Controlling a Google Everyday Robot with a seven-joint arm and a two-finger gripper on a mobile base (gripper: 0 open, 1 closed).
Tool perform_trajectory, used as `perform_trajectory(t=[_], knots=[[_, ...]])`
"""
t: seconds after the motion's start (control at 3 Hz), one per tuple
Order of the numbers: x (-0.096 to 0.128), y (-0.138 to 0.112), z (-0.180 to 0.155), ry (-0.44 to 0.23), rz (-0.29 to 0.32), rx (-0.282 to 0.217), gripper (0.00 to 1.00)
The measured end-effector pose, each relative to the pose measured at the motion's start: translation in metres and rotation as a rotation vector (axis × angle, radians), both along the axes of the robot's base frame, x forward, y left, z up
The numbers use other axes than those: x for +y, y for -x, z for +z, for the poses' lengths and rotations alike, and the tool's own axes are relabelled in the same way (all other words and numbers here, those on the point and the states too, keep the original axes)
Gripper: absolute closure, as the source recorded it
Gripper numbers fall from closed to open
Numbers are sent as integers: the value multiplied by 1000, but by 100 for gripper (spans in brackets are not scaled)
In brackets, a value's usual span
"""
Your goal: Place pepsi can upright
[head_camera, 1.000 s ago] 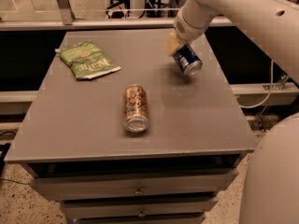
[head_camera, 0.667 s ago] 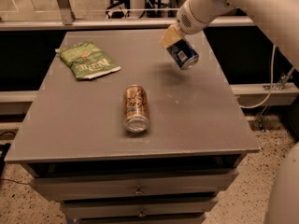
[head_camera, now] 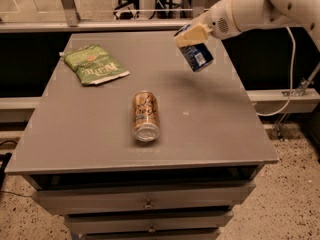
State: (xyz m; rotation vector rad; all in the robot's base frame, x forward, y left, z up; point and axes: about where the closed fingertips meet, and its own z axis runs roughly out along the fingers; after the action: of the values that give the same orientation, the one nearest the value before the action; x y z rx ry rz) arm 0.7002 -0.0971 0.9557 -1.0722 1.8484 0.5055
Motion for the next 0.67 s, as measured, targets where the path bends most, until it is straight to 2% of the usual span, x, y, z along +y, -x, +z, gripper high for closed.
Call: perform_trajectory(t=[0.33,0.67], knots=[[-1,13,8,-84,117,-88,100],[-7,30,3,-205,253,-186,100]])
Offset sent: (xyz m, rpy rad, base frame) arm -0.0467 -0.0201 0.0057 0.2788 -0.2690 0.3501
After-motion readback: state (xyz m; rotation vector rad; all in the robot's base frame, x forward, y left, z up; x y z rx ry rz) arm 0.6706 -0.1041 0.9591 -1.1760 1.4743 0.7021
